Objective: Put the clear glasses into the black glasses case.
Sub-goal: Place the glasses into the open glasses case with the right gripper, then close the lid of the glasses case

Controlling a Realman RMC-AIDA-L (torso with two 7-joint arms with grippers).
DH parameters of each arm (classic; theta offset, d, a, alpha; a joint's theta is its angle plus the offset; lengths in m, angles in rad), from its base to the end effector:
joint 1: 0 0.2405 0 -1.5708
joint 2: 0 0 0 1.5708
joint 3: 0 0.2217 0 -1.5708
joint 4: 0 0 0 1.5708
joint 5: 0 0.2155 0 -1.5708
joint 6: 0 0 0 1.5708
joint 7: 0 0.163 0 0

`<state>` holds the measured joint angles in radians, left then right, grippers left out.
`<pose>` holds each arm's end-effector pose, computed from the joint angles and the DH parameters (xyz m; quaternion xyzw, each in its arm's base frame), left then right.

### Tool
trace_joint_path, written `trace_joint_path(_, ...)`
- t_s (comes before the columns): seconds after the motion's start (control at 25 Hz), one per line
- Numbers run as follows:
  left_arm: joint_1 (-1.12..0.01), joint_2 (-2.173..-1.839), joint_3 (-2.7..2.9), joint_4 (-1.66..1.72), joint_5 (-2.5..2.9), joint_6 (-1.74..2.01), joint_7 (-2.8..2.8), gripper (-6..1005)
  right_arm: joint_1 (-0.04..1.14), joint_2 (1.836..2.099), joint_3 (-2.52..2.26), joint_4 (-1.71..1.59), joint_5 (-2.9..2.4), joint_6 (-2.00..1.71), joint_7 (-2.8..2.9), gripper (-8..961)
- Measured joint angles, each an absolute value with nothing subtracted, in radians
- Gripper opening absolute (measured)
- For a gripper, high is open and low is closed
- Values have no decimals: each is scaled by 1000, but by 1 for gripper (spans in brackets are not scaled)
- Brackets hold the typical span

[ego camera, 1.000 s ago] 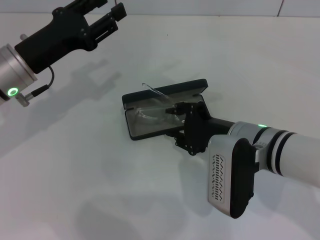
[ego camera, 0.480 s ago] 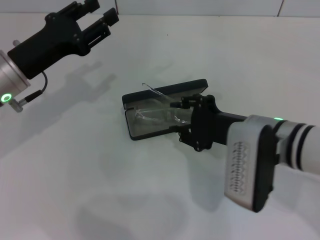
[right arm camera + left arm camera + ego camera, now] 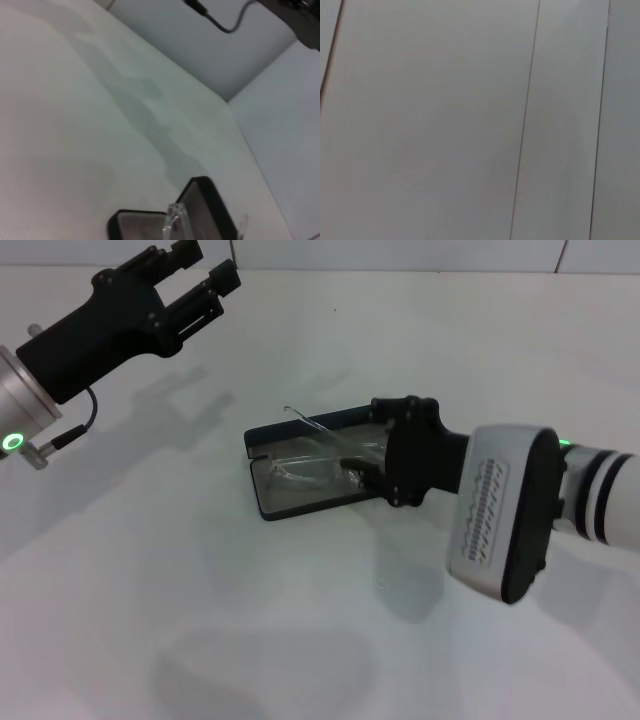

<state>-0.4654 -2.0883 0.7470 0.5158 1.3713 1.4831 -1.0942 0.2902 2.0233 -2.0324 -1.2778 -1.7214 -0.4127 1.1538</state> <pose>-0.2176 0.3474 0.0359 -0.8272 -0.1737 -0.4420 0.3002 0.1205 0.3297 -0.0974 -0.9252 -0.2152 0.0365 0.3105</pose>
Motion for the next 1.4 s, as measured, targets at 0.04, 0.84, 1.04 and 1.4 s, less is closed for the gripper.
trace_joint_path(0.04,-464,-2089,747,516,1371,1483,-1094,623,301,2023,-2031,-1267,-1722,-411,1168,472)
trace_joint_path(0.84,-460,-2089,747,512,1371,1483,-1098,623,326,2018,-2025,-1232,-1733,-512,1197,464)
trace_joint_path(1.04,-456,-2089,747,512,1371,1483,-1098,622,284,2015,-1947,-1294,-1728,-635,1196,463)
trace_joint_path(1.4,-467,-2087,747,514,1382,1427,-1186,627,333,2015,-1426,-1125,-1532,-1292,1199,461)
